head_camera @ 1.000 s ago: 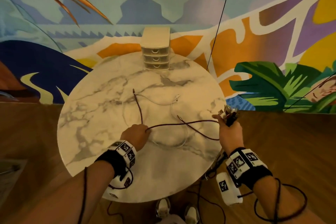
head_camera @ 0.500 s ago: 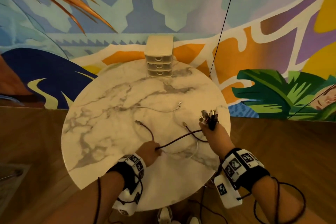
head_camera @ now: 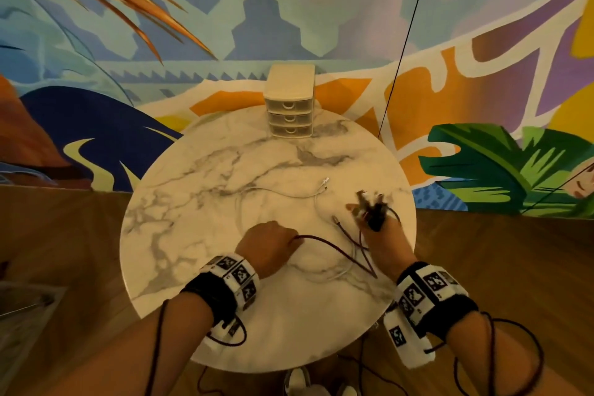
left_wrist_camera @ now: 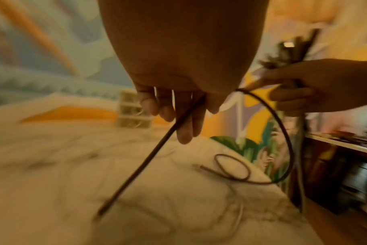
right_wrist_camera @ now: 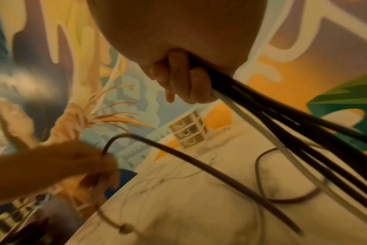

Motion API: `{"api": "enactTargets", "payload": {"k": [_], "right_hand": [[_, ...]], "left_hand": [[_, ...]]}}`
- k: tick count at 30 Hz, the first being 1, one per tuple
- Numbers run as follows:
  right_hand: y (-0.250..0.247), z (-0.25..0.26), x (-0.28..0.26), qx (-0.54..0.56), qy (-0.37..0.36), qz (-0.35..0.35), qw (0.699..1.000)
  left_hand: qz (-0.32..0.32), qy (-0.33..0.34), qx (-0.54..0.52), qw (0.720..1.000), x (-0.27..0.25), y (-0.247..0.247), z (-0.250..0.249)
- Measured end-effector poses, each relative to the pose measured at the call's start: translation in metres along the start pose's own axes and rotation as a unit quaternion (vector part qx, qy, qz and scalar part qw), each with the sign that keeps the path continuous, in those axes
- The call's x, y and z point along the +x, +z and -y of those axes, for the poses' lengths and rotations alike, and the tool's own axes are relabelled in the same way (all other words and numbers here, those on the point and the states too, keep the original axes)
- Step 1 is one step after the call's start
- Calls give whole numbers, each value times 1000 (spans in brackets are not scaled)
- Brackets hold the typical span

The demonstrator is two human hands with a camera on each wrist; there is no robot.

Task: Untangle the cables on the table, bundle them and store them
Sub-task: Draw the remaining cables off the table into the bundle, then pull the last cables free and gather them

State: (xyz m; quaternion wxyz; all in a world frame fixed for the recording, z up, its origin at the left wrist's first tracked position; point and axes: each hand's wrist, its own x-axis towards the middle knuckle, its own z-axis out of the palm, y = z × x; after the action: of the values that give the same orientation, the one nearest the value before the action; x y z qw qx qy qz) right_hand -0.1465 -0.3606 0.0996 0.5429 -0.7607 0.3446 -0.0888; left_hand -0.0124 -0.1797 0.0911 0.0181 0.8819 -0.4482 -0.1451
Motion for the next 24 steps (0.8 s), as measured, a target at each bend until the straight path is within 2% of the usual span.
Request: {"api": "enactTargets", "payload": {"k": [2,4,6,8,10,12,14,15,16,19,21,22,24], "right_hand": [[16,6,-9,-79,1,117,990],[22,6,-12,-110,10,173,979],[18,2,-11,-79,18,146,986],[7,0,-6,-7,33,83,996],[-7,-3,-2,21,38,36,998],[-16,-11,1,-34,46,36,998],[-19,-20,3,-97,75,45,991],[-19,-26,4,-114,88,47,989],[-19,-29,5,-121,97,46,987],[-23,-34,9,-146,105,19,983],[-26,-36,12,-157,104,10,982],[-27,-37,14,-159,104,20,982],[-26,-38,13,-165,92,81,979]], "left_hand": [[-27,43,41,998,6,-12,-25],[-51,48,45,997,13,-19,-40],[-30,25,-2,999,19,-12,-37],[21,-16,-76,997,21,0,-17],[48,-41,-100,993,20,10,8],[13,-46,-86,995,18,7,25],[-66,-28,-84,994,21,-6,26],[-85,-16,-108,990,23,-13,24],[-79,-9,-159,984,24,-20,21],[8,-35,-292,956,25,-30,17],[28,-54,-362,930,22,-32,15],[21,-60,-428,901,20,-35,12],[-12,-64,-598,799,18,-47,2]]}}
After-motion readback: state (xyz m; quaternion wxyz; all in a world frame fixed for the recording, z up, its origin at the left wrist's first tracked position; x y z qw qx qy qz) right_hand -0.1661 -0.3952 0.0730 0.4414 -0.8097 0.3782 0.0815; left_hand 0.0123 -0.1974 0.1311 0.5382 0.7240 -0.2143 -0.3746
